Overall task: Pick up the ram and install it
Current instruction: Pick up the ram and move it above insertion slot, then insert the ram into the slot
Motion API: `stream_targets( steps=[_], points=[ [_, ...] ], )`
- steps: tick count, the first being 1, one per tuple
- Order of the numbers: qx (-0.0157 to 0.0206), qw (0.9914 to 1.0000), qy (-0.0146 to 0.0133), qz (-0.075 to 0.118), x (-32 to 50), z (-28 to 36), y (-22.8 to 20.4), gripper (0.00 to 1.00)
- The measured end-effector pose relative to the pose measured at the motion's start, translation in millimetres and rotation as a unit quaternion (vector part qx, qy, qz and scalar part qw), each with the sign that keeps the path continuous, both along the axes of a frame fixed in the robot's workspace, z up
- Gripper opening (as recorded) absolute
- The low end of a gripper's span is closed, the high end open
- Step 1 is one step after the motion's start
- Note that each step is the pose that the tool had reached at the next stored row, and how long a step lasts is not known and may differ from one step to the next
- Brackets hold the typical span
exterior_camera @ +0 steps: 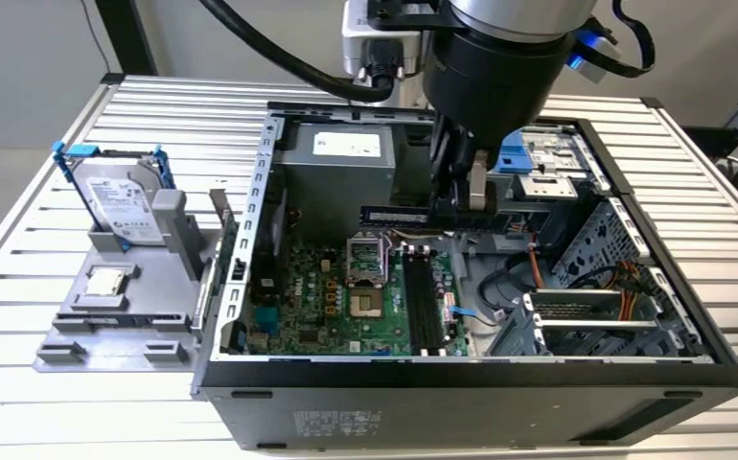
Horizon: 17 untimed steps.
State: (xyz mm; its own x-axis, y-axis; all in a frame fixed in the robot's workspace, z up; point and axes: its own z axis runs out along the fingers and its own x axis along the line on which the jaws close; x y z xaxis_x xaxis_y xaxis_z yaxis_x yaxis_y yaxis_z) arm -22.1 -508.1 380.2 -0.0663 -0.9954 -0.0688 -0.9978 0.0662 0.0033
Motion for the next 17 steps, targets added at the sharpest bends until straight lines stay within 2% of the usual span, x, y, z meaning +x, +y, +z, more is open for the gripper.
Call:
stream_targets(
  steps=[12,17],
  points=[
    [0.0000,1.00000,-0.0007,-0.001,4.7,-1.0,23.1,0.00],
    [0.0000,1.00000,-0.0009,-0.002,9.1,-1.6,32.0,0.00]
  ],
)
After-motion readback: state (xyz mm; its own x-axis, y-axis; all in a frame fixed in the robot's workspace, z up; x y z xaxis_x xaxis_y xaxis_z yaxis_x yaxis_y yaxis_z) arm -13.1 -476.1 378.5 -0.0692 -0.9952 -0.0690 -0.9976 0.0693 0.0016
